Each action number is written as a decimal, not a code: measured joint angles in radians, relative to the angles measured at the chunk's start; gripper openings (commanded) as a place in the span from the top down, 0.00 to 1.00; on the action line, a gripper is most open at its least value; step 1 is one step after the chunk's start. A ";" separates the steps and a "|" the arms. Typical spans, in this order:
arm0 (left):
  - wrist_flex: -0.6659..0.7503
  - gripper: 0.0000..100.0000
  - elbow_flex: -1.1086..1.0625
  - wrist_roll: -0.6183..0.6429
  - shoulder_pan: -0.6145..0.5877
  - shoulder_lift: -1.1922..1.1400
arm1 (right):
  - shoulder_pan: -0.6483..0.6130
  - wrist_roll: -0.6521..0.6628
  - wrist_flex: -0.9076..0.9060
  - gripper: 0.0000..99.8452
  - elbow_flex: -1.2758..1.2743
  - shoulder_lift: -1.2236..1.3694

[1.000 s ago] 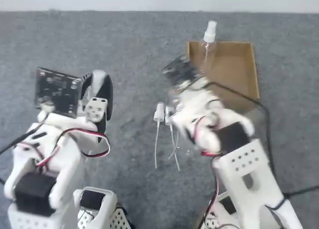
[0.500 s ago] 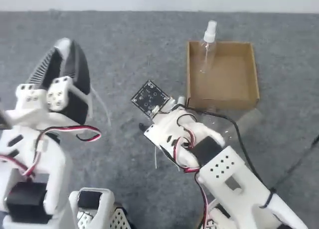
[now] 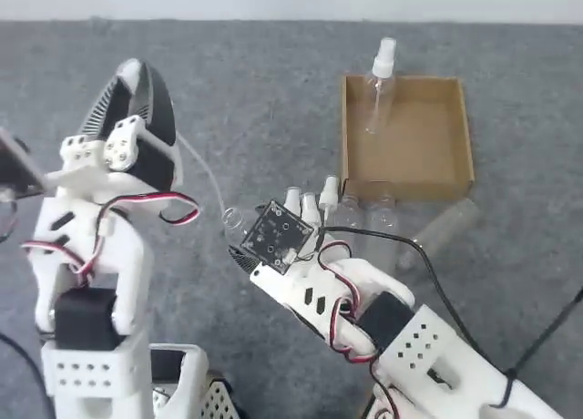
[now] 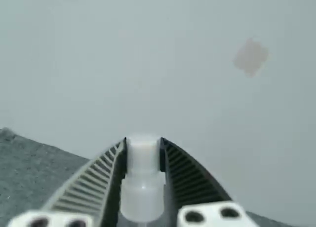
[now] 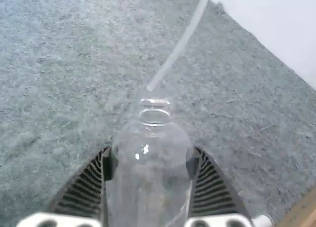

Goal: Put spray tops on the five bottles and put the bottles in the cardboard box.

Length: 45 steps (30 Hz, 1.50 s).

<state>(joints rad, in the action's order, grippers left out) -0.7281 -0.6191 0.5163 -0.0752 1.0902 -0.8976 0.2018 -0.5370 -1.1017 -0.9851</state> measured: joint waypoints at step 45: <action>-0.149 0.84 -0.272 -0.296 0.282 -0.002 | 0.089 -0.215 0.186 0.99 -0.123 -0.002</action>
<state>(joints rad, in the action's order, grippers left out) -0.8769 -0.8907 0.2202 0.2071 1.0886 -0.8086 -0.0130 -0.3514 -1.2244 -0.9866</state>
